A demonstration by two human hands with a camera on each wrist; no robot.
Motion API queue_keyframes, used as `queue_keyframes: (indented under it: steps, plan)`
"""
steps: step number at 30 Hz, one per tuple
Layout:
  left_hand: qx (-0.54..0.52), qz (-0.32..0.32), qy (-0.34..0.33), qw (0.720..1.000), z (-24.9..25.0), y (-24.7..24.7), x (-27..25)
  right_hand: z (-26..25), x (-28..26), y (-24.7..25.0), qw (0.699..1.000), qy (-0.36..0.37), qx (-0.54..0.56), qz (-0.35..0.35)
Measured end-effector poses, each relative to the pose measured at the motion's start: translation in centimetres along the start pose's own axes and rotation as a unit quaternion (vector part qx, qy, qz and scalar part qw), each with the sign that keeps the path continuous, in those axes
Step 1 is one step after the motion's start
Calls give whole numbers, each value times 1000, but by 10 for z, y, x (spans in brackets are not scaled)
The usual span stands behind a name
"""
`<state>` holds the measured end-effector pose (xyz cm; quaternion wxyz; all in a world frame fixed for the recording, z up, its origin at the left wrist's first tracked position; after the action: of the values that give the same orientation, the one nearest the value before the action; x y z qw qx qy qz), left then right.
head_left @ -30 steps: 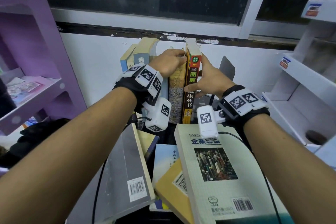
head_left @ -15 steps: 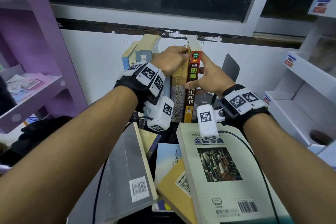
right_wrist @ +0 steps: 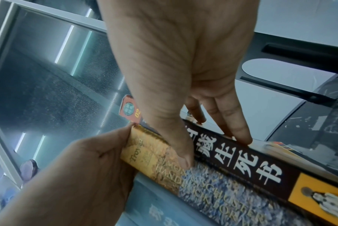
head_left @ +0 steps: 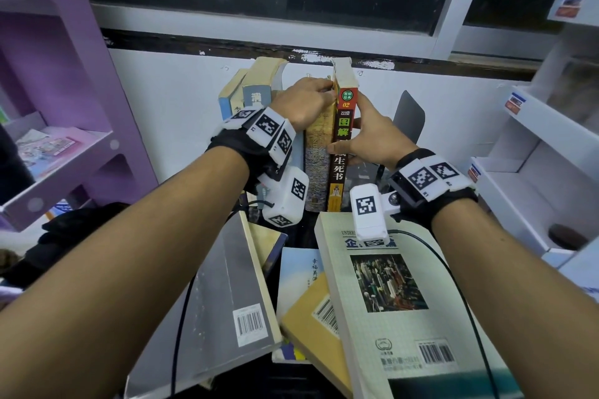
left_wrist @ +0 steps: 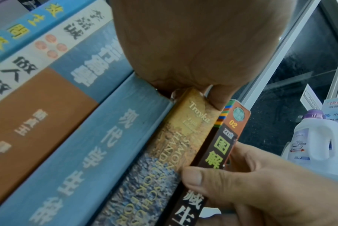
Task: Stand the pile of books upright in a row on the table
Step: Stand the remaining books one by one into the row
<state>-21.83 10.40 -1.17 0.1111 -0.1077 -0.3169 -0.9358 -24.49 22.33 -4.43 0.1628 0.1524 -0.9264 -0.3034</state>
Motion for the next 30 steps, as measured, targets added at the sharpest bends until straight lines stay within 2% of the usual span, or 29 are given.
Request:
queue_keyframes:
  steps: [6,9,13,17,22,26,30]
  plan:
    - [-55,77,-12,996,1,14,-14,4,-1,4,1000,-20,21,-7]
    - [-66,85,-15,994,3,16,-22,4,-6,9,1000,-22,15,-6]
    - [-55,102,-42,992,8,16,-38,0,-20,16,1000,-22,2,-19]
    - [-47,158,-72,984,12,17,-58,-2,-39,28,999,-31,-23,-30]
    - [-48,214,-56,974,18,15,-85,6,-67,44,996,-47,-59,-50]
    - [-45,207,-36,977,20,2,-103,20,-89,52,991,-75,-82,-69]
    - [-64,154,22,986,9,-19,-114,35,-111,54,986,-109,-94,-87]
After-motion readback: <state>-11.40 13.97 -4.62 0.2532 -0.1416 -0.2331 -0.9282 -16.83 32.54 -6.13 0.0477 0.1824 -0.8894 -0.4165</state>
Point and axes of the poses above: each hand's wrist, its own x-axis towards the middle knuckle, its own y-axis out of the back of the hand, z = x × y, the point moved 7 cm from there along x, towards the middle knuckle, and after that the axes turned 6 degrees about z, right-handed, at the moved point
